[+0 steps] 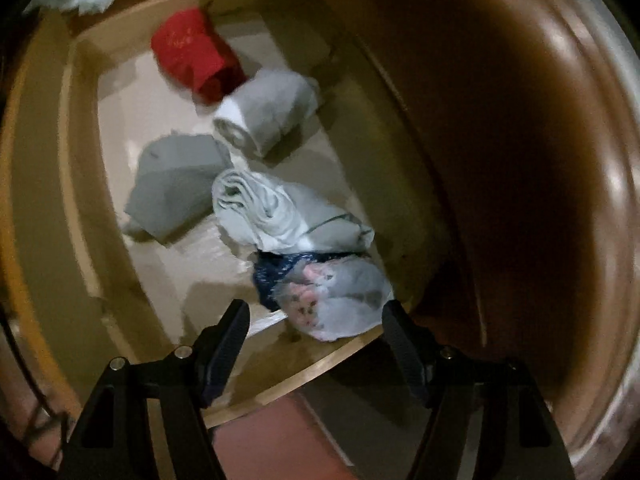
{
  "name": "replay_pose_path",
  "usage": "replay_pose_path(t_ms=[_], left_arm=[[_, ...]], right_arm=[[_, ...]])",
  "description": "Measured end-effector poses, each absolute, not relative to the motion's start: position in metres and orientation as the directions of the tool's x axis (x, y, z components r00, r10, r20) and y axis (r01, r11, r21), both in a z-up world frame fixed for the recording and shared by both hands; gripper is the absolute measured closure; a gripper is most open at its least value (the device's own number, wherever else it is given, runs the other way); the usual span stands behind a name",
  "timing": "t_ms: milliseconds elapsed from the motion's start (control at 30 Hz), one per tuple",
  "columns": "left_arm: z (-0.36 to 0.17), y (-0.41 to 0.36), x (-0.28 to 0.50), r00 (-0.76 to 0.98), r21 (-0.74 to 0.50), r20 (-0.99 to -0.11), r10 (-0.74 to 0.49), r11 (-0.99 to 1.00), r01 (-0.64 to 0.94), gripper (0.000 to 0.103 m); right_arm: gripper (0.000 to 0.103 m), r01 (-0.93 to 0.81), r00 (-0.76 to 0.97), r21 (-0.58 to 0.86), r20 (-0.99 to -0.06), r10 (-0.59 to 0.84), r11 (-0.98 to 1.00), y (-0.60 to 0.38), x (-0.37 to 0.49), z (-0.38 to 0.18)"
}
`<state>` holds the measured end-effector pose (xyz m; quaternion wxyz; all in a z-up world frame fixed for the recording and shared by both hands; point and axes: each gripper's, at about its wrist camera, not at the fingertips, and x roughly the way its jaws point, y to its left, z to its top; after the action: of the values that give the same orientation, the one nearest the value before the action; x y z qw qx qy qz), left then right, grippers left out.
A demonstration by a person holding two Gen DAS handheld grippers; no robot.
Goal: Take underwear out of drawer
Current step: 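Move the right tool back into the drawer over the pink floral underwear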
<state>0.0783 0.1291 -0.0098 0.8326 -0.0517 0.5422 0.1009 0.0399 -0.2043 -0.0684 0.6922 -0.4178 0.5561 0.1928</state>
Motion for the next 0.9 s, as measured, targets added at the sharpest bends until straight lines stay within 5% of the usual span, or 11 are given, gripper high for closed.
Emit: replay_pose_path(t_ms=[233,533,767,900], left_arm=[[-0.013,0.124,0.080,0.382,0.046,-0.916,0.125,0.977,-0.209,0.016],[-0.012,0.122,0.080,0.382,0.042,-0.917,0.120,0.978,-0.207,0.016],[-0.013,0.122,0.082,0.378,0.044,-0.918,0.123,0.977,-0.210,0.016],[-0.011,0.124,0.082,0.377,0.042,-0.918,0.120,0.977,-0.208,0.016]], right_arm=[[0.036,-0.782,0.320,-0.407,-0.912,-0.255,0.472,-0.201,0.049,-0.096],[0.074,-0.734,0.174,-0.265,-0.964,-0.203,0.626,-0.212,0.050,-0.099],[0.076,-0.627,0.038,0.035,-0.996,0.075,0.778,-0.205,0.031,-0.075],[0.072,-0.626,0.058,-0.015,-0.998,0.028,0.780,-0.197,0.025,-0.084]])
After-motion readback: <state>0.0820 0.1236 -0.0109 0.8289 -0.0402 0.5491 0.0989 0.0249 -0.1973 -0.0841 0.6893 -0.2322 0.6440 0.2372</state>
